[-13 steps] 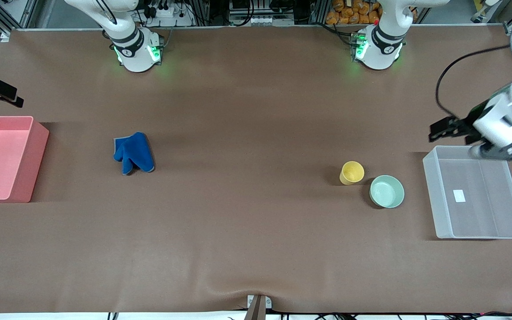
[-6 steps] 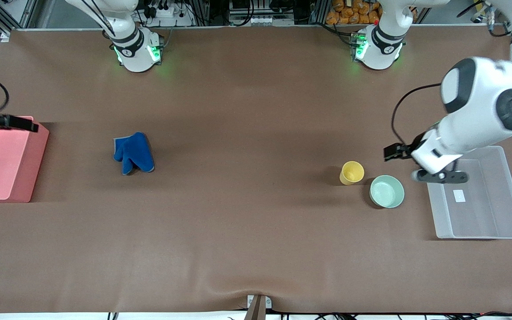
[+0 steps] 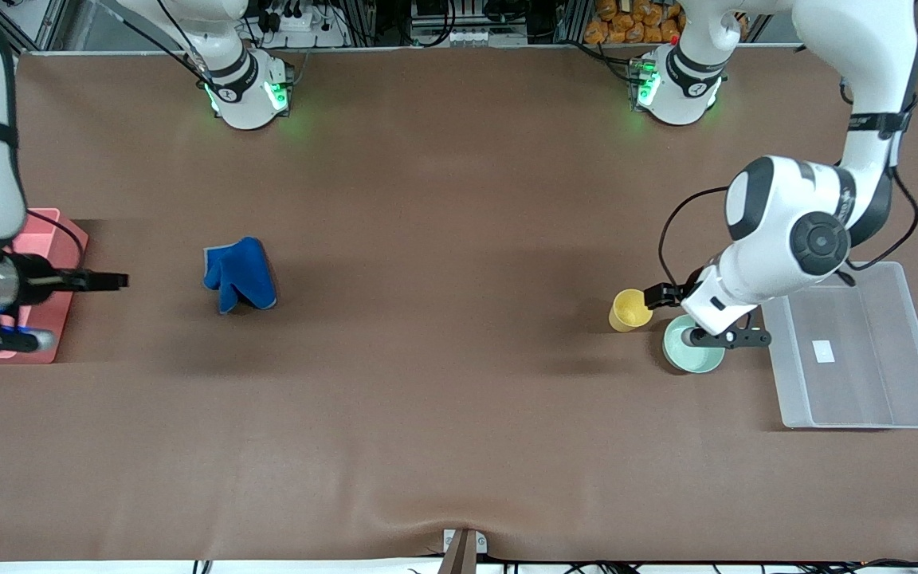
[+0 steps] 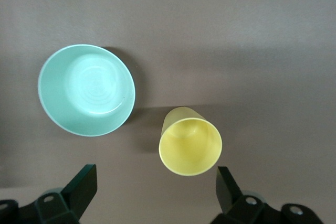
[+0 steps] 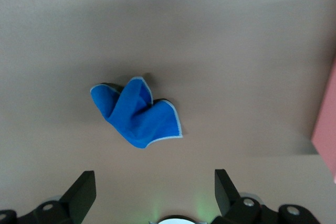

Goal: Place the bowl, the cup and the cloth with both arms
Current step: 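Grasp the yellow cup with the left gripper while the right gripper grasps the cloth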

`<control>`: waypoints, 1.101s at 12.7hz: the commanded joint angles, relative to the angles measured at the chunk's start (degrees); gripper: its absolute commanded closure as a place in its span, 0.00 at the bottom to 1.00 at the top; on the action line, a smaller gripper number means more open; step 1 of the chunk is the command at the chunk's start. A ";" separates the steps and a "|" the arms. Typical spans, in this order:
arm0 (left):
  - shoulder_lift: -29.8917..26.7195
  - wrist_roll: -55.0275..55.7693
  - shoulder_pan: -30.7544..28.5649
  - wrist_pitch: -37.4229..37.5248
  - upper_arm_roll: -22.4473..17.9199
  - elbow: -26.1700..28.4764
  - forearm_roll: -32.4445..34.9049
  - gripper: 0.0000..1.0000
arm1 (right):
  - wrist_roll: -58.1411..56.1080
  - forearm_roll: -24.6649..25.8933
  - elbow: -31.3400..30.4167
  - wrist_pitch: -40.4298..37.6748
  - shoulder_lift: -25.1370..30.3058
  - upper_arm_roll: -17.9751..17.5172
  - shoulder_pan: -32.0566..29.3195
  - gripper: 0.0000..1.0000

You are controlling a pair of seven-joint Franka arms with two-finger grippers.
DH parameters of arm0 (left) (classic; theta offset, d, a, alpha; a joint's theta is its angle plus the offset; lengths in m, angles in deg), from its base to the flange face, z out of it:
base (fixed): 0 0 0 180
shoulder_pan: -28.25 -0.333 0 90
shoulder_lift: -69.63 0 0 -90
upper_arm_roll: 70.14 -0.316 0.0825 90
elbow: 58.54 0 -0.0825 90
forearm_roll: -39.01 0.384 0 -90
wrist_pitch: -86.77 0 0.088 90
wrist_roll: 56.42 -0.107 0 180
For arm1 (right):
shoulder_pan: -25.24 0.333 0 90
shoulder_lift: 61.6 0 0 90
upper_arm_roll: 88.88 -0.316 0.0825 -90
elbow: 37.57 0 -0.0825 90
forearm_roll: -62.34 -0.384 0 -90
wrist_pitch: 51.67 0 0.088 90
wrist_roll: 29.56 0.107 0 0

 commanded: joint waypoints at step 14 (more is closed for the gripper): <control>3.84 7.81 2.52 -10.15 -0.20 7.03 -0.67 1.00 | 13.69 -18.80 -13.31 5.87 -12.02 0.13 -7.04 0.00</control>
